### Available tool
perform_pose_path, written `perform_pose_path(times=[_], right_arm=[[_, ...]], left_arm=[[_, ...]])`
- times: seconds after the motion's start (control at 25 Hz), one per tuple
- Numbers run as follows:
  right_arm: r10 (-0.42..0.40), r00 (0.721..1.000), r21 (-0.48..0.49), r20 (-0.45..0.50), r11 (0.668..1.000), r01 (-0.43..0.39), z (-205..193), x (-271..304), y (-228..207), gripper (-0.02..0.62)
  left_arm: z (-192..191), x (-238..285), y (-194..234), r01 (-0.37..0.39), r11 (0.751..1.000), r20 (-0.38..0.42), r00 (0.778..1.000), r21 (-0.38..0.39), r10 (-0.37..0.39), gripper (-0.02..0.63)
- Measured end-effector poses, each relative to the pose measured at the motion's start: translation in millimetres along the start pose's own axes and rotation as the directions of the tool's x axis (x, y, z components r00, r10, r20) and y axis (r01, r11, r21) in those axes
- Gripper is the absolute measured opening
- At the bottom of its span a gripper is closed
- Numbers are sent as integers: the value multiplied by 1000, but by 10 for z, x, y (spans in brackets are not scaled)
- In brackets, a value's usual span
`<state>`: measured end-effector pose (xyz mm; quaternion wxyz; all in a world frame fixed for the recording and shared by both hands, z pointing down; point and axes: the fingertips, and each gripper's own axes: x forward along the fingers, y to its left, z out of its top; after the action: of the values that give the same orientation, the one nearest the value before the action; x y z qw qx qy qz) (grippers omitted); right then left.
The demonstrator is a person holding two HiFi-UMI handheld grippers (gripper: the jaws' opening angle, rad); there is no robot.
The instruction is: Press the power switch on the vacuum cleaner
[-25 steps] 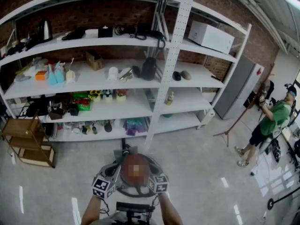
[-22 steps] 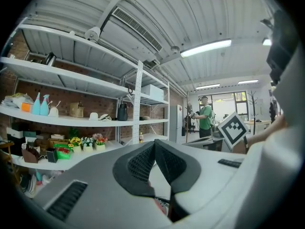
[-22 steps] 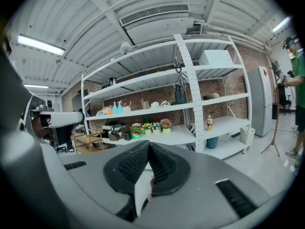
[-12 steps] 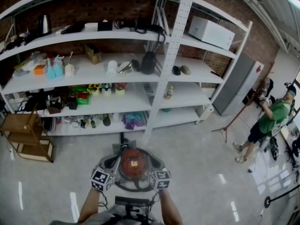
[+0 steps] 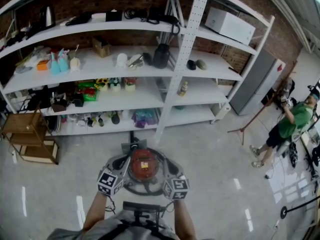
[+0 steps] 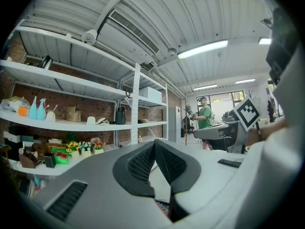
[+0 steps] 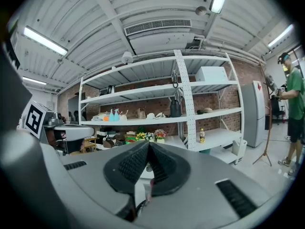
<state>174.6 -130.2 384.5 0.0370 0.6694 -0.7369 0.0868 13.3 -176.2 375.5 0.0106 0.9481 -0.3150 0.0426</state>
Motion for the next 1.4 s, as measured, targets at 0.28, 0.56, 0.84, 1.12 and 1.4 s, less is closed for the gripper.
perform_pose_path(times=[0.28,0.56,0.84,1.12,1.4], right_arm=[[-2,1000,6,9,1000,2,1,-157,41,12],[-9,1000,1,14,1000,9,55,-215,32,12],[14,1000,19,-2,1000,-14,8,-145,70,12],[11,1000,15,-15,1000,-10,-70,-121,12,12],[46,999,17,-14,999,-45,-13,-88,131,12]], left_arm=[[-25,-15,15,-6,1000,-10,1000,1,6,6],[7,-36,64,-18,1000,-5,1000,0,18,7],[-14,-46,88,-26,1000,-2,1000,-1,26,7],[8,-25,76,-24,1000,-3,1000,-6,24,6],[18,-56,118,-35,999,-5,999,-9,35,6]])
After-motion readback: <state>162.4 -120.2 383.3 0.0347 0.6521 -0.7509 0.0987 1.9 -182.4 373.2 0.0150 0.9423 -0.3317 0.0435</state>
